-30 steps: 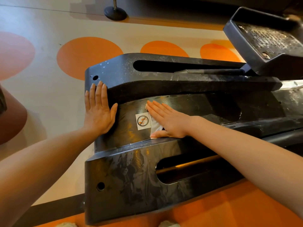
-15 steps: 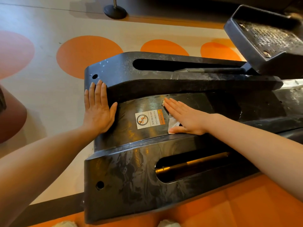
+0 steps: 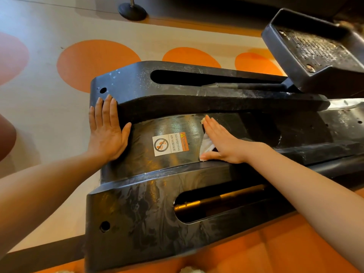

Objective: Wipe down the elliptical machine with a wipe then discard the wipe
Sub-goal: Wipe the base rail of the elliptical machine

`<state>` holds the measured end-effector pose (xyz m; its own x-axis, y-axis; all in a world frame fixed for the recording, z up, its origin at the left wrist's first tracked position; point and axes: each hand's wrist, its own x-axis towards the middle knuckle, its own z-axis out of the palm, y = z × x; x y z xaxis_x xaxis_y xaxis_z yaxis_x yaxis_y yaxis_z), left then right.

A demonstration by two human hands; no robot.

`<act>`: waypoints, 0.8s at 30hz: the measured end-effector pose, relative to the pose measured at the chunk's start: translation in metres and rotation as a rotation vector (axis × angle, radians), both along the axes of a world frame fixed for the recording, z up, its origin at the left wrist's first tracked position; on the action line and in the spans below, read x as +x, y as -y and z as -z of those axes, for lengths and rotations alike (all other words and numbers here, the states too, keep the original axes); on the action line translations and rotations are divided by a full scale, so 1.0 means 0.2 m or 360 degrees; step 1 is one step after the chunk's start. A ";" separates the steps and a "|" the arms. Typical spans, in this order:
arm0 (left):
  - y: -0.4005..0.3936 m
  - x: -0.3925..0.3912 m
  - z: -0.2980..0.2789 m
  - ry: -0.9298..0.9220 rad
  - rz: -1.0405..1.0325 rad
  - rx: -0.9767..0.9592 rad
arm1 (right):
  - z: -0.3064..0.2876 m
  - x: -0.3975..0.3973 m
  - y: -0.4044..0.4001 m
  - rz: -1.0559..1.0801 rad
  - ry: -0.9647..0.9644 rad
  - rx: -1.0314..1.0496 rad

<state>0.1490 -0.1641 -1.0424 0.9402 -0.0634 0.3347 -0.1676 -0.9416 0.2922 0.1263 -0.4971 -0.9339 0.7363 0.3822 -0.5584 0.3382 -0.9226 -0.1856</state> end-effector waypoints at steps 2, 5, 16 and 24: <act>0.00 0.00 0.00 0.0019 0.0005 -0.0001 | -0.02 0.01 0.03 -0.0044 -0.0045 -0.0055; 0.00 0.00 0.00 0.0031 0.0002 -0.0010 | -0.02 0.02 0.03 -0.0060 -0.0050 -0.0073; 0.00 0.01 0.00 0.0042 0.0018 0.0000 | -0.06 0.00 0.17 0.0471 -0.0184 -0.0302; 0.01 0.01 0.01 0.0053 -0.0004 -0.0023 | -0.02 -0.08 -0.19 0.1098 -0.0167 -0.0379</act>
<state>0.1508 -0.1663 -1.0446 0.9287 -0.0560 0.3665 -0.1750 -0.9378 0.2999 0.1110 -0.4599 -0.9293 0.7038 -0.2889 -0.6491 -0.3420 -0.9385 0.0468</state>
